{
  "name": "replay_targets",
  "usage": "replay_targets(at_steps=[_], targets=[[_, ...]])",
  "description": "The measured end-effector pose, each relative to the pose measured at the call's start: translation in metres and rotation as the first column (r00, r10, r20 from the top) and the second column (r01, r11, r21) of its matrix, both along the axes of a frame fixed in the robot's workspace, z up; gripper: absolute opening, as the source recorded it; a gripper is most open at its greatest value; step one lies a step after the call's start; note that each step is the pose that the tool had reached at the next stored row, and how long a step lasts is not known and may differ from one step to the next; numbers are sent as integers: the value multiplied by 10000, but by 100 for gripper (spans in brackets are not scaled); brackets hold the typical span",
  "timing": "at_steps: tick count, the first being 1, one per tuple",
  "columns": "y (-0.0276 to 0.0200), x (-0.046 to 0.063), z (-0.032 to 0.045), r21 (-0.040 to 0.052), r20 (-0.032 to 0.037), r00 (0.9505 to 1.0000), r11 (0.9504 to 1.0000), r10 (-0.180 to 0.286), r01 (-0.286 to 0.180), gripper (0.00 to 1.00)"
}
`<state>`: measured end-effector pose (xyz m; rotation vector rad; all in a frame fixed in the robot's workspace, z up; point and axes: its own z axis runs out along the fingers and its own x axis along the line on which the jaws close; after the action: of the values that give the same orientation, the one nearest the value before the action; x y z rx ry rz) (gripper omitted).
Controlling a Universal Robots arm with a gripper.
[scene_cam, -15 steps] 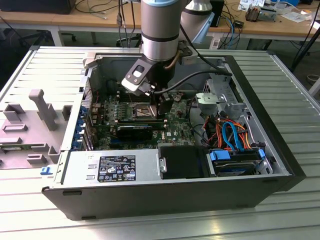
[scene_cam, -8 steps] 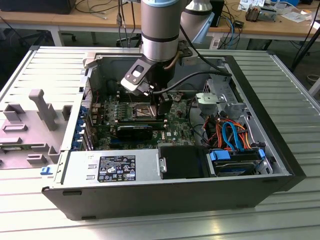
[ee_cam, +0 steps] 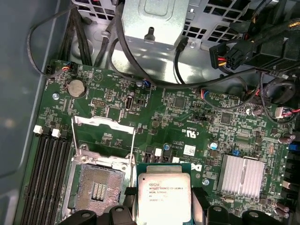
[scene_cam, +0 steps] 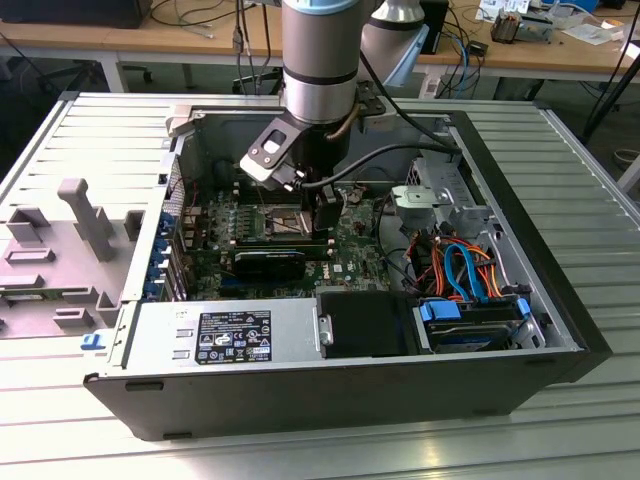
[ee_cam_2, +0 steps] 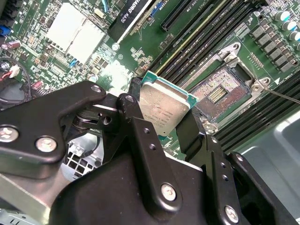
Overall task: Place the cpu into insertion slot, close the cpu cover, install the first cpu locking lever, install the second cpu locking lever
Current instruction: 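Place the cpu into insertion slot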
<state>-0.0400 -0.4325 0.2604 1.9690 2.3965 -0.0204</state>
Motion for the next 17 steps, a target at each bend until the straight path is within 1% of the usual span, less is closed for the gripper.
replay_targets(at_steps=[17], targets=[[0, 0, -13, -25, 0, 9984, 9984, -565, 565, 55]])
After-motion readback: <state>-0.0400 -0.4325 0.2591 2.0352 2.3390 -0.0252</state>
